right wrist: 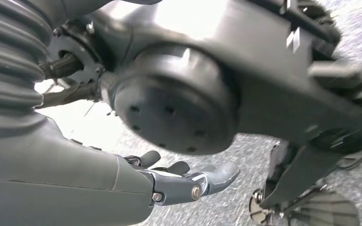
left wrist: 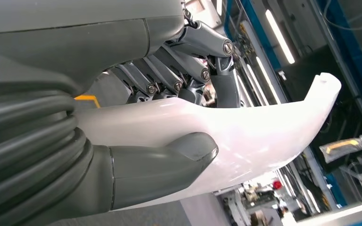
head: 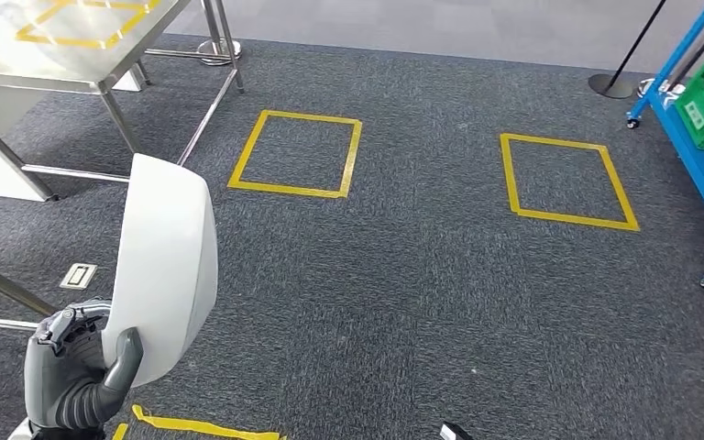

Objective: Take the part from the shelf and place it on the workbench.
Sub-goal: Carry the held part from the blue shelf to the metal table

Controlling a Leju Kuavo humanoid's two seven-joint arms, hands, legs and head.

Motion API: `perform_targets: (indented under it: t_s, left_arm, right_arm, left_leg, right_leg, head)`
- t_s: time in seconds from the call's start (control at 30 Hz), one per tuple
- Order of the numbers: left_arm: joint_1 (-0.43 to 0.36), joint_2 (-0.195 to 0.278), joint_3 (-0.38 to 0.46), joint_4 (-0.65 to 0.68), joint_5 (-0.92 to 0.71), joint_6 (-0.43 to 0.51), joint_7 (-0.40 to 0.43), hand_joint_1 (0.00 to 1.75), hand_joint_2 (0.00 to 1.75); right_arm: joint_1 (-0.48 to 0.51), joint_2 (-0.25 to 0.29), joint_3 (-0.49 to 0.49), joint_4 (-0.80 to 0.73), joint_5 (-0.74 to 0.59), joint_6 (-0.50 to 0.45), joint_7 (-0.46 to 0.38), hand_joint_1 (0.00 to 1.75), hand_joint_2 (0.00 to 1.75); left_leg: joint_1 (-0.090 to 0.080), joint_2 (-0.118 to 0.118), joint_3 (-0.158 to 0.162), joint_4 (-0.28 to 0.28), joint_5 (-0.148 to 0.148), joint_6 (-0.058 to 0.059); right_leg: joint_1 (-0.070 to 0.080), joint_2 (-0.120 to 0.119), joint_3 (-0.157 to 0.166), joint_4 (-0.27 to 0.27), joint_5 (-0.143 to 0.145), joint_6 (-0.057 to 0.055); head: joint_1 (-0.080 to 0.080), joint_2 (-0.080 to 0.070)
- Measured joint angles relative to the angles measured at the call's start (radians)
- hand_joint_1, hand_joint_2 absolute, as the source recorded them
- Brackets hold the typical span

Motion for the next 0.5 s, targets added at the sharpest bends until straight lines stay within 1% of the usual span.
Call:
perform_targets:
  t_s: [0.03,0.07,0.1,0.13,0.17,0.2,0.23,0.27,0.3,0.33,0.37,0.4,0.43,0.47,0.5]
  left_arm:
    - [0.0,0.0,0.0,0.001,0.0,0.0,0.0,1.75,1.75]
    - [0.0,0.0,0.0,0.001,0.0,0.0,0.0,1.75,1.75]
    - [0.0,0.0,0.0,0.001,0.0,0.0,0.0,1.75,1.75]
    - [0.0,-0.001,0.0,0.001,-0.001,-0.001,0.001,1.75,1.75]
    - [0.0,-0.001,0.0,0.001,-0.002,-0.002,0.001,1.75,1.75]
    - [0.0,-0.001,0.0,0.0,-0.003,-0.002,0.001,1.75,1.75]
    - [0.001,-0.001,0.0,0.0,-0.005,-0.004,0.001,1.75,1.75]
    - [0.001,-0.001,0.0,0.0,-0.007,-0.005,0.002,1.75,1.75]
    - [0.001,0.0,0.0,-0.001,-0.009,-0.006,0.002,1.75,1.75]
    - [0.0,0.0,0.0,-0.001,-0.011,-0.008,0.004,1.75,1.75]
    - [-0.003,0.001,0.0,-0.001,-0.012,-0.009,0.005,1.75,1.75]
    - [-0.005,0.001,0.0,-0.001,-0.012,-0.009,0.005,1.75,1.75]
    - [-0.007,0.001,-0.001,-0.001,-0.013,-0.009,0.006,1.75,1.75]
    - [-0.007,0.001,-0.001,-0.001,-0.014,-0.009,0.007,1.75,1.75]
    - [-0.006,0.002,-0.001,-0.001,-0.015,-0.009,0.008,1.75,1.75]
  right_arm:
    - [0.001,0.0,0.0,0.0,0.0,0.0,0.0,0.0,1.75]
    - [0.002,0.0,0.0,0.0,0.0,0.0,0.001,0.0,1.75]
    - [0.002,0.0,0.0,0.0,0.0,0.0,0.001,0.0,1.75]
    - [0.002,0.0,0.0,0.0,0.0,0.001,0.0,0.0,1.75]
    - [0.002,0.0,0.0,0.0,-0.001,0.0,-0.002,0.0,1.75]
    - [0.002,0.001,0.0,0.0,-0.003,-0.001,-0.004,0.0,1.75]
    - [0.002,0.001,0.0,0.0,-0.006,-0.004,-0.006,0.0,1.75]
    - [0.001,0.002,0.0,0.0,-0.008,-0.008,-0.007,0.0,1.75]
    - [0.0,0.003,0.0,0.0,-0.009,-0.011,-0.007,0.0,1.75]
    - [-0.001,0.004,-0.001,0.0,-0.01,-0.013,-0.007,0.0,1.75]
    - [-0.001,0.005,-0.001,0.0,-0.011,-0.014,-0.007,0.0,1.75]
    - [0.0,0.005,-0.001,0.0,-0.012,-0.015,-0.008,0.0,1.75]
    - [0.002,0.005,-0.002,0.0,-0.014,-0.016,-0.008,0.0,1.75]
    - [0.004,0.005,-0.002,0.0,-0.015,-0.017,-0.007,0.0,1.75]
    - [0.005,0.005,-0.002,0.0,-0.017,-0.018,-0.007,0.0,1.75]
  left_leg:
    - [0.001,-0.013,-0.001,0.002,0.0,-0.001]
    - [0.002,-0.025,-0.001,0.005,-0.001,-0.004]
    - [0.003,-0.037,-0.002,0.009,-0.001,-0.007]
    - [0.003,-0.048,-0.005,0.013,-0.003,-0.013]
    - [0.003,-0.059,-0.008,0.016,-0.003,-0.02]
    - [0.003,-0.068,-0.012,0.016,-0.002,-0.027]
    - [0.003,-0.078,-0.015,0.013,0.001,-0.035]
    - [0.004,-0.084,-0.019,0.01,0.004,-0.042]
    - [0.005,-0.074,-0.022,0.012,0.003,-0.048]
    - [0.005,-0.053,-0.03,0.027,-0.008,-0.052]
    - [0.005,-0.025,-0.046,0.062,-0.032,-0.056]
    - [0.005,0.003,-0.07,0.118,-0.064,-0.059]
    - [0.005,0.018,-0.1,0.184,-0.097,-0.062]
    - [0.006,0.025,-0.126,0.243,-0.121,-0.065]
    - [0.006,0.027,-0.14,0.275,-0.128,-0.067]
  right_leg:
    - [-0.001,0.002,0.006,-0.018,0.023,0.0]
    - [-0.004,0.008,0.03,-0.072,0.059,0.0]
    - [-0.008,0.027,0.062,-0.142,0.09,-0.001]
    - [-0.009,0.046,0.09,-0.201,0.111,-0.002]
    - [-0.01,0.061,0.108,-0.241,0.121,-0.004]
    - [-0.009,0.068,0.114,-0.257,0.12,-0.008]
    - [-0.005,0.061,0.114,-0.259,0.121,-0.013]
    - [-0.005,0.05,0.115,-0.261,0.124,-0.02]
    - [-0.006,0.039,0.117,-0.265,0.127,-0.027]
    - [-0.007,0.028,0.119,-0.269,0.13,-0.035]
    - [-0.008,0.016,0.121,-0.272,0.132,-0.042]
    - [-0.007,0.004,0.121,-0.273,0.132,-0.046]
    - [-0.006,-0.008,0.121,-0.273,0.131,-0.05]
    - [-0.005,-0.022,0.121,-0.273,0.13,-0.051]
    - [-0.004,-0.034,0.121,-0.272,0.129,-0.052]
  head:
    - [0.0,0.0]
    - [0.0,0.0]
    - [0.0,0.0]
    - [0.0,0.0]
    - [0.0,0.0]
    - [-0.001,0.0]
    - [-0.001,0.0]
    - [-0.001,0.0]
    - [-0.001,0.0]
    - [-0.003,0.0]
    - [-0.004,0.0]
    - [-0.006,0.0]
    - [-0.008,0.0]
    - [-0.008,0.0]
    - [-0.008,0.0]
